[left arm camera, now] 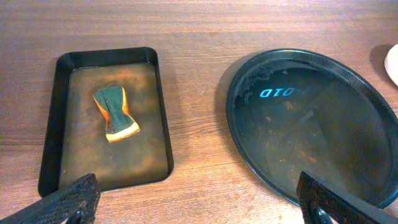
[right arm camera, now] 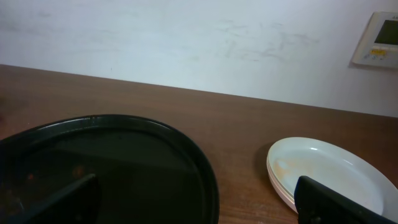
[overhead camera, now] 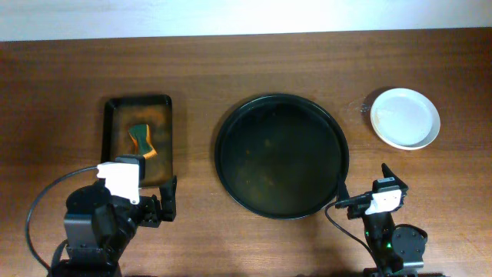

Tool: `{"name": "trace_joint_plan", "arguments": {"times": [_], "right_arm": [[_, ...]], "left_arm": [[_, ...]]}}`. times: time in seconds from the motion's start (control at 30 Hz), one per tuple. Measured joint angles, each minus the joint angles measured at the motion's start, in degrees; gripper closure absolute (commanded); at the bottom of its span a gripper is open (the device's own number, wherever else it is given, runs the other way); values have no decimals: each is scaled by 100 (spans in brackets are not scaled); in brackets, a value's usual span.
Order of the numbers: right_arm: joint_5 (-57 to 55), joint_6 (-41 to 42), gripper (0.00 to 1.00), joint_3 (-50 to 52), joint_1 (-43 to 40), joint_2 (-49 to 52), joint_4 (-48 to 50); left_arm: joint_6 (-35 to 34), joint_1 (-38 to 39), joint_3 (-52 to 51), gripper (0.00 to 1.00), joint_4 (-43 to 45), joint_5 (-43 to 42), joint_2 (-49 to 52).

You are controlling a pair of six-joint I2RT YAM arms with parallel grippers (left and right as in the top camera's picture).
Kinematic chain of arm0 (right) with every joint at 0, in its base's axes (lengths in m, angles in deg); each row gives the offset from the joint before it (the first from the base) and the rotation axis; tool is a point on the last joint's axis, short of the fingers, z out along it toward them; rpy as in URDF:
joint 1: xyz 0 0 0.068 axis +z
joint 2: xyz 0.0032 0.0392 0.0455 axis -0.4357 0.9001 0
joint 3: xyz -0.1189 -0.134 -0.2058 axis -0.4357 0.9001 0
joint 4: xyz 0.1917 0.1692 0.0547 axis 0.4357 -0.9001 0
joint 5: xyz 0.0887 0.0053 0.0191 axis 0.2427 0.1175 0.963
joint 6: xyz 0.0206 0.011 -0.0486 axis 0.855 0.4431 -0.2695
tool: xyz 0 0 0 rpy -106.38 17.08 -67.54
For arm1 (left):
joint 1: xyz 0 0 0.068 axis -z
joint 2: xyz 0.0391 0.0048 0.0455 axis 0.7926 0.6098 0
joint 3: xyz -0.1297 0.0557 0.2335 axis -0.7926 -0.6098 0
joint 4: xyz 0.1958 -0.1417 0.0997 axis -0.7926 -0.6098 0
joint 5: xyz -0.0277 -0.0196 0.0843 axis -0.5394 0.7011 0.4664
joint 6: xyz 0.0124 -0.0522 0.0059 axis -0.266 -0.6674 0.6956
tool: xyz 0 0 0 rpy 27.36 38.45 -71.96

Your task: Clean dirty plates on tray and stack at the side

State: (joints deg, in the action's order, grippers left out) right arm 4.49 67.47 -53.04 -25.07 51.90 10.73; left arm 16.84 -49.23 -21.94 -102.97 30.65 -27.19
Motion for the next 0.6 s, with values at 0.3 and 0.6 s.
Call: {"name": "trace_joint_plan", "arguments": {"times": [0.3, 0.6], "right_arm": [[0, -2, 1, 0, 0, 0, 0], [-22, 2, 1, 0, 0, 0, -2]], "left_arm": [[0, 0, 0, 1, 0, 0, 0], [24, 0, -2208, 1, 1847, 170, -1858]]}}
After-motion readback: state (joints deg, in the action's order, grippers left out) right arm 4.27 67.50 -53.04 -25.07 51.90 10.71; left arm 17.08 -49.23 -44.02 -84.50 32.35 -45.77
